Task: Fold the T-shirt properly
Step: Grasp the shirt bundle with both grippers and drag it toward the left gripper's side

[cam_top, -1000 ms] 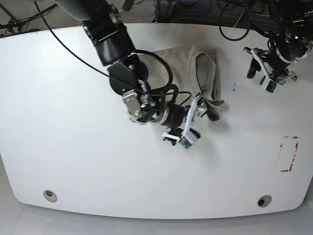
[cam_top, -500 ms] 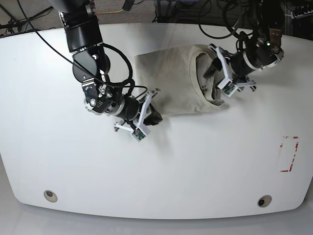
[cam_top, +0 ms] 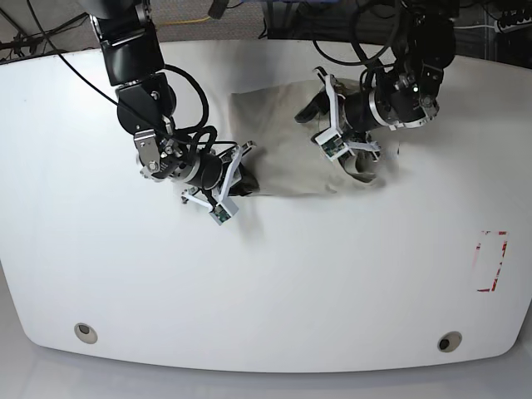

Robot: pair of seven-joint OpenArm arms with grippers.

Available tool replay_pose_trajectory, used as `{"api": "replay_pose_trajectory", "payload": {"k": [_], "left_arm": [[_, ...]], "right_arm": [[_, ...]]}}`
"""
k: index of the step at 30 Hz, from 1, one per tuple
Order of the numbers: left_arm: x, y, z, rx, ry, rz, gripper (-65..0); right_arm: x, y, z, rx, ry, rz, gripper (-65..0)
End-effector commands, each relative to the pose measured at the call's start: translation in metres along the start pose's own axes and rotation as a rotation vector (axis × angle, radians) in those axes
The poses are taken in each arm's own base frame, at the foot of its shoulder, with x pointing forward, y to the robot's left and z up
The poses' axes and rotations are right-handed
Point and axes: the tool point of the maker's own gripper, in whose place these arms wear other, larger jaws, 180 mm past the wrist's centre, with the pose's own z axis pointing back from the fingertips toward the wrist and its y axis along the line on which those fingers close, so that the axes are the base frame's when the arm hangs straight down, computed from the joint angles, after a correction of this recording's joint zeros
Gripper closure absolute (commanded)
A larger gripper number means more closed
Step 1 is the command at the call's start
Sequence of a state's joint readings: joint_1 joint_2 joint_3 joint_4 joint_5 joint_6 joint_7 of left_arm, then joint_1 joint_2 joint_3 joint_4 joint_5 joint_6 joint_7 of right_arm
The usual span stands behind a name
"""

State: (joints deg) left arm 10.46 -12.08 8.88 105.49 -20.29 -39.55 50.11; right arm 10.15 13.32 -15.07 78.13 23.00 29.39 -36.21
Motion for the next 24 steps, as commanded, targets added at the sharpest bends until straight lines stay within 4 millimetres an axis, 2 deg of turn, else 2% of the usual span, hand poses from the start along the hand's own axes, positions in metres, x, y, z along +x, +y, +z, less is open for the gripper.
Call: {"api": "replay_pose_trajectory", "payload": {"k": [1, 8, 14, 16, 19, 21, 24], "left_arm": [[-0.005, 0.018, 0.002, 0.026, 0.01, -0.004, -25.6], [-0.017, 0.076, -0.005, 0.129, 0.121, -0.032, -25.6], [-0.041, 0.128, -0.013, 0.217, 0.285, -0.056, -25.6], [-0.038, 0.14, -0.013, 0.235, 0.29, -0.062, -25.6], [-0.021, 0.152, -0.012, 0.258, 0.239, -0.08, -25.6], [-0.014, 0.163, -0.002, 0.286, 0.232, -0.109, -25.6], [0.004, 0.169, 0.007, 0.315, 0.2, -0.147, -25.6]], "right_arm": [[0.019, -0.01, 0.002, -0.03, -0.047, 0.041, -7.0], [-0.016, -0.019, 0.0, -0.109, 0.043, 0.128, -6.7], [-0.031, -0.006, 0.008, -0.098, 0.054, 0.135, -6.5], [-0.037, 0.002, 0.017, -0.092, 0.052, 0.153, -6.5], [-0.037, 0.018, 0.022, -0.075, 0.033, 0.17, -6.7], [-0.039, 0.026, 0.024, -0.066, 0.042, 0.173, -6.8], [-0.036, 0.047, 0.017, -0.033, 0.041, 0.168, -6.8]]}}
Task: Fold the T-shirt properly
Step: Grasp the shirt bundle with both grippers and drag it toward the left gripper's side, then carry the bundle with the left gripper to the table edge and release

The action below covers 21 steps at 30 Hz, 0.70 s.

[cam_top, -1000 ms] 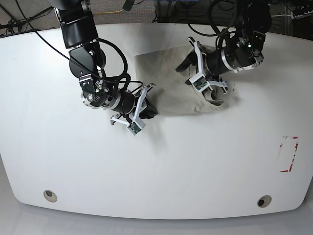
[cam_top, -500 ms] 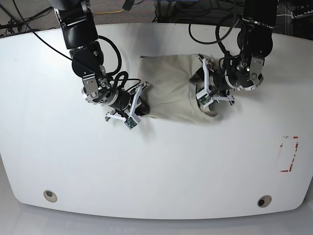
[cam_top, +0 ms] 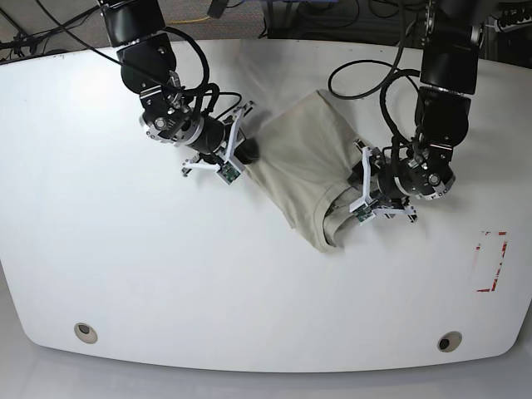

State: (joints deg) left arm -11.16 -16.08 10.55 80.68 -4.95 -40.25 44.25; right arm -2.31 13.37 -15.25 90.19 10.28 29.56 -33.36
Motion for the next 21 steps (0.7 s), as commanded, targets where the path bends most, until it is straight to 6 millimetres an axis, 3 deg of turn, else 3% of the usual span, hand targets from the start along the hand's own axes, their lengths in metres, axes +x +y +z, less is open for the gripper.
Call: {"api": "replay_pose_trajectory", "payload": {"k": [1, 3, 8, 14, 18, 21], "left_arm": [[0.021, 0.03, 0.021, 0.1, -0.035, -0.052, -25.6], [0.036, 0.032, 0.031, 0.125, -0.073, -0.081, -25.6], [0.079, 0.033, 0.066, 0.206, -0.197, -0.164, -25.6], [0.075, 0.032, 0.09, 0.267, -0.249, -0.116, -25.7], [0.065, 0.021, 0.087, 0.256, -0.258, -0.048, -25.7], [0.051, 0.013, 0.082, 0.243, -0.248, 0.022, -25.8]], "right_arm": [[0.011, 0.014, -0.004, 0.02, -0.008, 0.019, -6.8], [0.011, 0.023, -0.009, 0.043, -0.005, 0.024, -6.8], [0.026, 0.071, -0.026, 0.149, -0.022, 0.058, -6.8], [0.056, 0.111, -0.044, 0.235, -0.072, 0.062, -7.0], [0.066, 0.119, -0.041, 0.253, -0.098, 0.078, -6.7], [0.081, 0.108, -0.03, 0.22, -0.146, 0.083, -6.7]]}}
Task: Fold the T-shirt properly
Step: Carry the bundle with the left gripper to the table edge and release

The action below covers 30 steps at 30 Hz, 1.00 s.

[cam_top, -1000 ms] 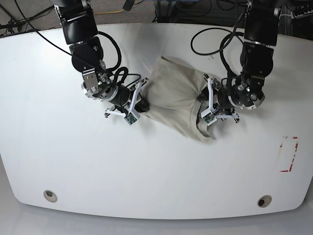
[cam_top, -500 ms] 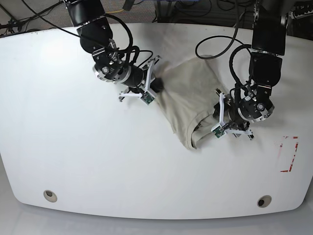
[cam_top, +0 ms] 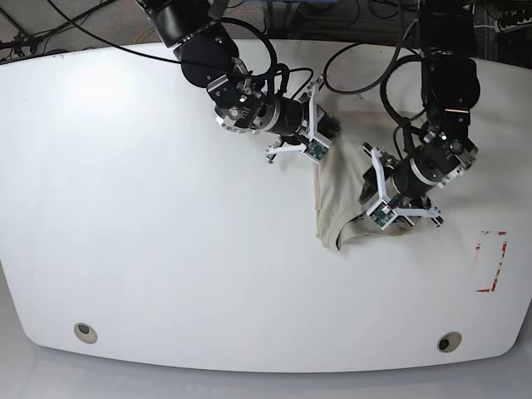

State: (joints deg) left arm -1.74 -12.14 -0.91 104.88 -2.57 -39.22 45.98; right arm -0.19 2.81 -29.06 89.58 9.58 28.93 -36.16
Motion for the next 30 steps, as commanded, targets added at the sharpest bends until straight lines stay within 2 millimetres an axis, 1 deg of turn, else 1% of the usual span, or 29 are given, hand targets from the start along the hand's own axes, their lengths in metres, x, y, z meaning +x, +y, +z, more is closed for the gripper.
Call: {"api": "replay_pose_trajectory", "payload": {"k": [1, 3, 5, 6, 7, 10, 11, 13, 15, 17, 18, 19, 20, 21, 23, 24, 27, 30], "left_arm": [[0.005, 0.004, 0.004, 0.029, -0.044, 0.058, -25.8], [0.0, -0.001, 0.0, 0.05, -0.042, 0.157, -26.1], [-0.005, -0.008, -0.004, 0.054, -0.032, 0.215, -26.2], [-0.01, -0.013, -0.005, 0.059, -0.021, 0.251, -26.8], [-0.014, -0.015, -0.006, 0.065, -0.013, 0.279, -28.6], [-0.028, -0.024, -0.016, 0.076, 0.02, 0.385, -38.3], [-0.033, -0.025, -0.018, 0.082, 0.033, 0.41, -40.4], [-0.048, -0.028, -0.024, 0.097, 0.077, 0.472, -44.3], [-0.068, -0.036, -0.029, 0.095, 0.131, 0.513, -44.7], [-0.095, -0.051, -0.038, 0.06, 0.209, 0.549, -44.6], [-0.104, -0.056, -0.04, 0.048, 0.235, 0.559, -44.6], [-0.11, -0.056, -0.04, 0.048, 0.247, 0.562, -44.6], [-0.121, -0.049, -0.036, 0.066, 0.266, 0.569, -44.6], [-0.132, -0.038, -0.03, 0.098, 0.281, 0.581, -44.6], [-0.15, -0.021, -0.019, 0.149, 0.304, 0.61, -44.6], [-0.165, -0.007, -0.008, 0.191, 0.323, 0.629, -44.6], [-0.192, 0.028, 0.02, 0.282, 0.352, 0.639, -44.6], [-0.219, 0.05, 0.051, 0.32, 0.398, 0.604, -44.6]], "right_arm": [[0.031, -0.016, 0.016, -0.044, -0.095, 0.027, -6.7], [0.03, -0.032, 0.028, -0.088, -0.1, 0.037, -6.7], [0.026, -0.04, 0.038, -0.112, -0.096, 0.045, -6.7], [0.02, -0.046, 0.046, -0.132, -0.085, 0.045, -6.7], [0.018, -0.052, 0.053, -0.152, -0.079, 0.046, -6.7], [0.013, -0.077, 0.074, -0.23, -0.074, 0.032, -6.7], [0.011, -0.083, 0.079, -0.247, -0.073, 0.025, -6.7], [0.014, -0.094, 0.091, -0.291, -0.093, 0.013, -6.7], [0.008, -0.099, 0.103, -0.316, -0.096, 0.0, -6.7], [0.005, -0.113, 0.121, -0.362, -0.107, -0.008, -6.7], [0.004, -0.117, 0.128, -0.378, -0.112, -0.005, -6.7], [0.004, -0.12, 0.133, -0.39, -0.116, -0.006, -6.7], [0.0, -0.122, 0.139, -0.403, -0.108, -0.007, -6.7], [-0.002, -0.125, 0.146, -0.419, -0.102, -0.006, -6.7], [-0.003, -0.13, 0.156, -0.448, -0.096, -0.006, -6.7], [-0.003, -0.133, 0.162, -0.464, -0.097, -0.005, -6.7], [-0.005, -0.137, 0.169, -0.485, -0.096, -0.012, -6.7], [-0.009, -0.143, 0.176, -0.511, -0.095, -0.025, -6.5]]}}
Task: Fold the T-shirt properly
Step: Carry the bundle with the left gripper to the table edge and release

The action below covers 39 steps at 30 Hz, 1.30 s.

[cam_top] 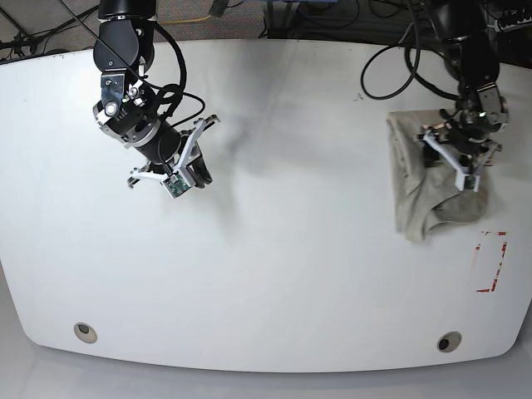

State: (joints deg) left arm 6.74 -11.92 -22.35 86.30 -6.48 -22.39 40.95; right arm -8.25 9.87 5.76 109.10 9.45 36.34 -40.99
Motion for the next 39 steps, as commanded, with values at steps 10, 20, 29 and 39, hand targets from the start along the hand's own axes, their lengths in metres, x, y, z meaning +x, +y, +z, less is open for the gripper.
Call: {"api": "replay_pose_trajectory", "payload": {"k": [10, 20, 29, 39], "left_arm": [[-0.038, 0.165, 0.056, 0.231, 0.154, -0.078, -44.6], [0.01, 0.206, 0.074, 0.29, 0.051, -0.159, -44.6], [0.058, 0.152, 0.09, 0.257, -0.109, -0.305, -42.6], [0.086, 0.067, 0.089, 0.239, -0.441, -0.141, -40.1]], "right_arm": [[0.018, -0.005, 0.015, -0.016, -0.085, -0.008, -6.5], [0.012, 0.01, 0.018, 0.048, -0.098, -0.046, -6.5], [0.016, 0.003, 0.02, 0.033, -0.118, -0.031, -6.5], [-0.001, -0.035, 0.008, -0.01, -0.231, -0.05, -7.0]]}}
